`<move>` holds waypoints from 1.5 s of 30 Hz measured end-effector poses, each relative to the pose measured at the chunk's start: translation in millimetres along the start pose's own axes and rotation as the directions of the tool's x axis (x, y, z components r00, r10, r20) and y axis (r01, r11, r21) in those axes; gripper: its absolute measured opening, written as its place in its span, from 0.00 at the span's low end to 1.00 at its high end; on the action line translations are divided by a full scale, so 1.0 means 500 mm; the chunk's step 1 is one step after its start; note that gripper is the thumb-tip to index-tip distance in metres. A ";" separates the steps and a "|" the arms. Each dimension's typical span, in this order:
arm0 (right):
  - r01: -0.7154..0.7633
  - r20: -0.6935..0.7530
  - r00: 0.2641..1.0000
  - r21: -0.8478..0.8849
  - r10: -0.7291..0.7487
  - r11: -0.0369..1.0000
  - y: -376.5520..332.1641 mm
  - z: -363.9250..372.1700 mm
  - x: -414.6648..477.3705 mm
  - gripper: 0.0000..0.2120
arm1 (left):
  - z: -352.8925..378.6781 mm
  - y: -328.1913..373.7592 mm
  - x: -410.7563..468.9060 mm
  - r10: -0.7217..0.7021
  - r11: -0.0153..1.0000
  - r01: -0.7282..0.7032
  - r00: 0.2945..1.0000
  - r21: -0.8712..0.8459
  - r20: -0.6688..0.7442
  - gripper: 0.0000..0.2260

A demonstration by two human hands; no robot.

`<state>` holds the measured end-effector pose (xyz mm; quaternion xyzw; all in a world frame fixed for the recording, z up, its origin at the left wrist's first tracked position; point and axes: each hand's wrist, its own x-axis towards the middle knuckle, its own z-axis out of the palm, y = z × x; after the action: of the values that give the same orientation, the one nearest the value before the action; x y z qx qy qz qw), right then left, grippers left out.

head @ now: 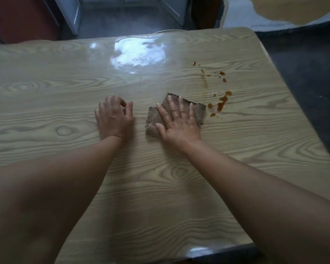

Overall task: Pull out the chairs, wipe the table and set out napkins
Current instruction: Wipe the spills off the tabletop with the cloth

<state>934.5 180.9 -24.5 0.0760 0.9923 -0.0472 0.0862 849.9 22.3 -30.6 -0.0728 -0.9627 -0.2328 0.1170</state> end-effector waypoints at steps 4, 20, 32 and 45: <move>0.098 -0.008 0.995 -0.043 -0.098 0.994 0.018 0.009 -0.052 0.30 | -0.003 0.001 -0.002 0.000 1.000 0.000 1.000 -0.010 0.014 0.13; 0.028 0.012 1.000 -0.059 -0.028 0.998 0.116 -0.022 0.035 0.29 | -0.006 0.005 0.000 -0.005 0.999 0.003 1.000 0.044 0.031 0.13; -0.076 0.033 0.996 -0.071 0.079 0.995 0.128 -0.057 0.225 0.29 | -0.003 0.012 0.004 0.085 0.989 -0.095 0.993 0.117 0.084 0.11; -0.223 0.038 0.974 -0.029 0.224 0.974 0.142 -0.093 0.342 0.29 | -0.008 0.019 0.006 0.204 0.973 -0.216 0.971 0.083 0.125 0.13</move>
<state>771.8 280.0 -15.3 0.1852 0.9759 -0.0268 0.1122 849.6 29.0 -22.3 -0.1820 -0.9648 -0.1678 0.0884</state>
